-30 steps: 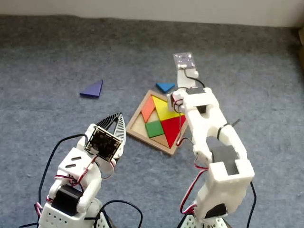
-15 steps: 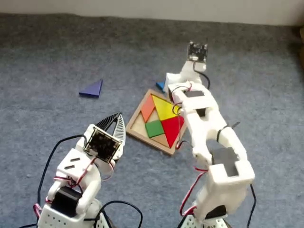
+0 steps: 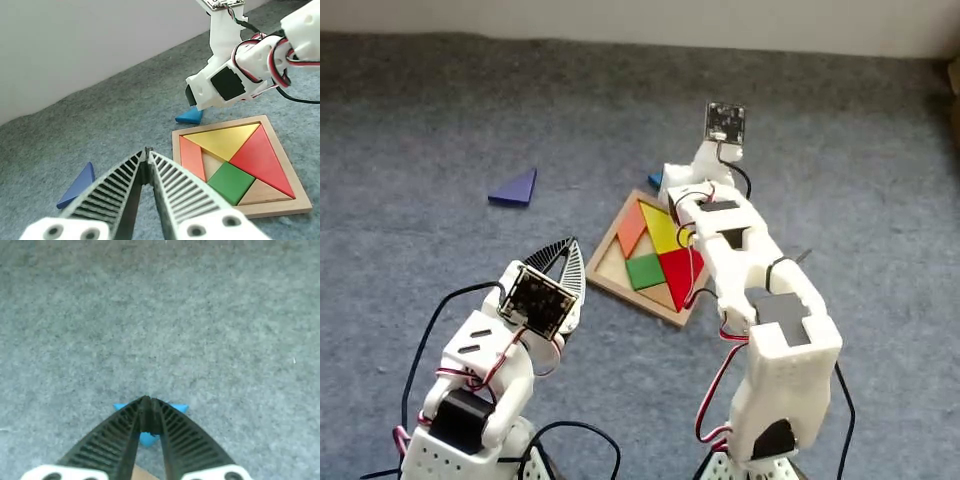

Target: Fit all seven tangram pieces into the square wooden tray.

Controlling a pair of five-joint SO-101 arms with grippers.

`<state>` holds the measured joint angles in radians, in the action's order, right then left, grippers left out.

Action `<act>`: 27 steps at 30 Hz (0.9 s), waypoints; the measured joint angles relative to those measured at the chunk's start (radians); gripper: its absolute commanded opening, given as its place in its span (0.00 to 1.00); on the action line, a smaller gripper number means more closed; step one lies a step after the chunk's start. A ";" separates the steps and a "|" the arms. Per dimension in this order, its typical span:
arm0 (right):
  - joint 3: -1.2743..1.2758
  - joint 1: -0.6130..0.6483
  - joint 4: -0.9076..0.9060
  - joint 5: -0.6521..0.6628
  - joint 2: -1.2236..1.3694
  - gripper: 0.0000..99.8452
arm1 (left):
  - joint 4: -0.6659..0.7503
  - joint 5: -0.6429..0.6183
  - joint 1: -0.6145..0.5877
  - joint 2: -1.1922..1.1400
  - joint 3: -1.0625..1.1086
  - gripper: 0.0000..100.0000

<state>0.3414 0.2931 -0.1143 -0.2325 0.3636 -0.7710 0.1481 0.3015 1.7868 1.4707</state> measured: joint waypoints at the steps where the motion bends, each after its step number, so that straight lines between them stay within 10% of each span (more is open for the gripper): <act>1: 0.015 0.002 0.000 0.000 0.000 0.01 | 0.000 0.000 0.000 0.000 0.000 0.01; 27: 0.092 -0.095 -0.405 0.313 -0.226 0.01 | 0.000 0.000 0.000 0.000 0.000 0.01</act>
<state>0.4335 0.1979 -0.5194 0.0806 0.1381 -0.7710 0.1481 0.3015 1.7868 1.4707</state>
